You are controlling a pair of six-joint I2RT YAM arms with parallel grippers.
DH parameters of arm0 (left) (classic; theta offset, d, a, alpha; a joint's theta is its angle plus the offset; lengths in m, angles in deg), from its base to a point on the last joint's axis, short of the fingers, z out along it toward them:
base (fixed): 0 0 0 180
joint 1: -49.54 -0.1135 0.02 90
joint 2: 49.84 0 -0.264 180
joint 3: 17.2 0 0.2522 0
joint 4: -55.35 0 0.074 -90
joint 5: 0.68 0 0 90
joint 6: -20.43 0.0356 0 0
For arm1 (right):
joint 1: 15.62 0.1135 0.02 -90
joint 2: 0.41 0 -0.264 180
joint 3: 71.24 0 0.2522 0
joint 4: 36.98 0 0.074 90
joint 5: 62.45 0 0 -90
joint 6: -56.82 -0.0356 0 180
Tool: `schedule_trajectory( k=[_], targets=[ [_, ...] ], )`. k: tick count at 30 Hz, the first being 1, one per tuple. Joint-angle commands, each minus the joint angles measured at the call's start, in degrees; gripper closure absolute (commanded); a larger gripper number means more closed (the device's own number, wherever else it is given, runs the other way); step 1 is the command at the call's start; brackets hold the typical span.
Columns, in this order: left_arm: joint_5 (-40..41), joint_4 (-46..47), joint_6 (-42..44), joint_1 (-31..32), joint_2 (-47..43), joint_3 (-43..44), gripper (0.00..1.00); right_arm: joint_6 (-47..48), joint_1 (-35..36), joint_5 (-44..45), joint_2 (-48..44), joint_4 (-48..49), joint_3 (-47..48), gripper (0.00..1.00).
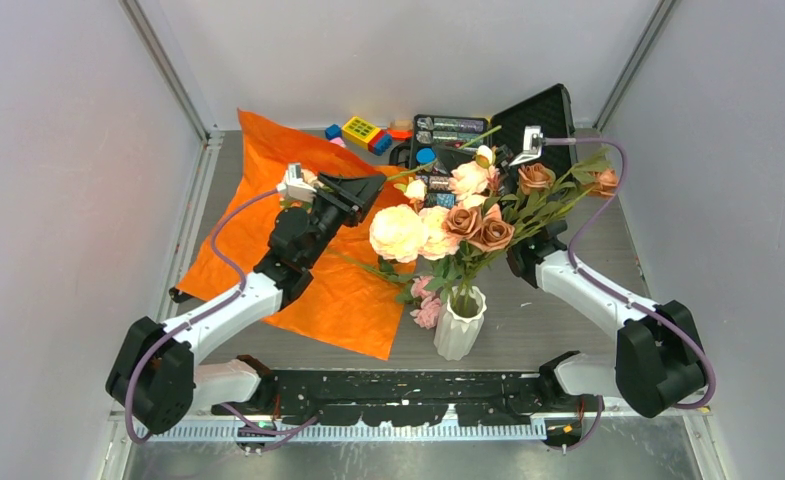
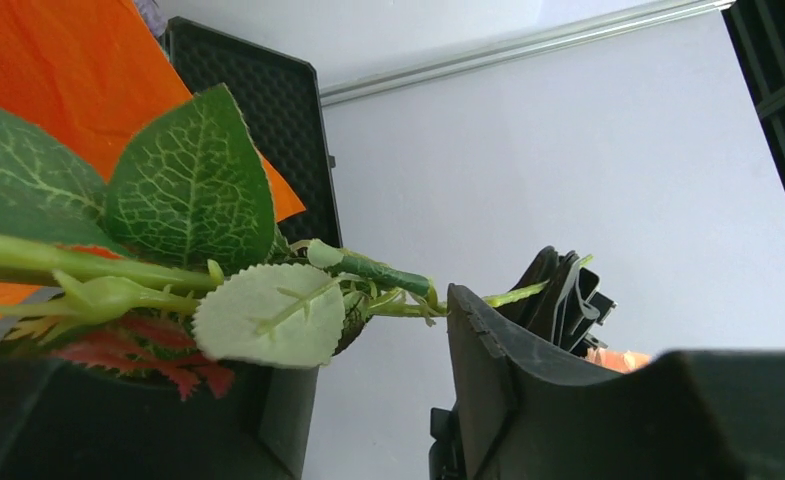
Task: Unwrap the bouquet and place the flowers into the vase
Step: Pick up the fake flower from the wrapping paper.
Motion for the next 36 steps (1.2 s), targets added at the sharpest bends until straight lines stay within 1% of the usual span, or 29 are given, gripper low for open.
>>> schedule_trajectory(
  k=[1, 6, 8, 12, 14, 16, 17, 20, 26, 29, 30, 32, 33, 35, 36],
  targets=[
    [3.1, 4.45, 0.2, 0.16, -0.52, 0.97, 0.54, 0.47, 0.81, -2.21, -2.15, 5.91, -1.13, 1.0],
    [4.61, 3.93, 0.17, 0.15, -1.06, 0.65, 0.72, 1.39, 1.21, -3.8, -2.3, 6.74, -2.23, 1.0],
    [5.17, 3.96, -0.03, 0.16, -1.35, 0.36, 0.75, 2.18, 1.47, -4.51, -2.39, 6.53, -2.56, 1.0],
    [6.81, 4.78, -0.41, 0.17, -2.21, -0.23, 0.86, 3.26, 1.89, -5.47, -2.7, 5.5, -3.79, 0.99],
    [8.47, 5.05, -0.4, 0.18, -2.95, -0.7, 0.93, 3.46, 1.9, -5.55, -2.9, 5.37, -4.91, 0.94],
    [10.13, 5.21, -0.37, 0.15, -3.67, -1.09, 0.98, 3.57, 2.07, -5.47, -3.28, 5.4, -6.17, 0.86],
    [10.92, 5.28, -0.24, 0.14, -4.09, -1.23, 1.0, 3.63, 2.12, -5.51, -3.53, 5.42, -6.6, 0.84],
    [12.68, 5.77, 0.57, 0.17, -4.94, -1.43, 1.0, 3.61, 2.28, -5.39, -3.86, 5.33, -8.46, 0.74],
    [15.39, 7.77, 3.14, 0.14, -5.71, -1.77, 1.0, 3.36, 2.5, -5.08, -4.57, 5.37, -10.95, 0.65],
    [15.28, 7.97, 3.88, 0.08, -5.6, -1.73, 1.0, 3.36, 2.52, -4.77, -4.84, 5.43, -11.64, 0.65],
    [15.13, 8.26, 4.0, 0.08, -5.41, -1.9, 1.0, 3.38, 2.52, -4.59, -4.81, 5.48, -11.81, 0.71],
    [14.85, 8.8, 4.44, 0.04, -5.06, -2.13, 1.0, 3.11, 2.52, -4.74, -4.76, 5.63, -11.67, 0.78],
    [14.8, 9.14, 4.88, 0.03, -4.95, -2.35, 1.0, 3.03, 2.52, -4.89, -4.65, 5.75, -11.44, 0.78],
    [15.21, 9.65, 6.05, -0.09, -4.9, -2.81, 1.0, 3.03, 2.52, -5.27, -4.56, 5.68, -11.39, 0.72],
    [15.55, 9.8, 6.62, -0.22, -4.96, -3.0, 1.0, 3.08, 2.52, -5.2, -4.69, 5.65, -11.49, 0.67]
  ],
)
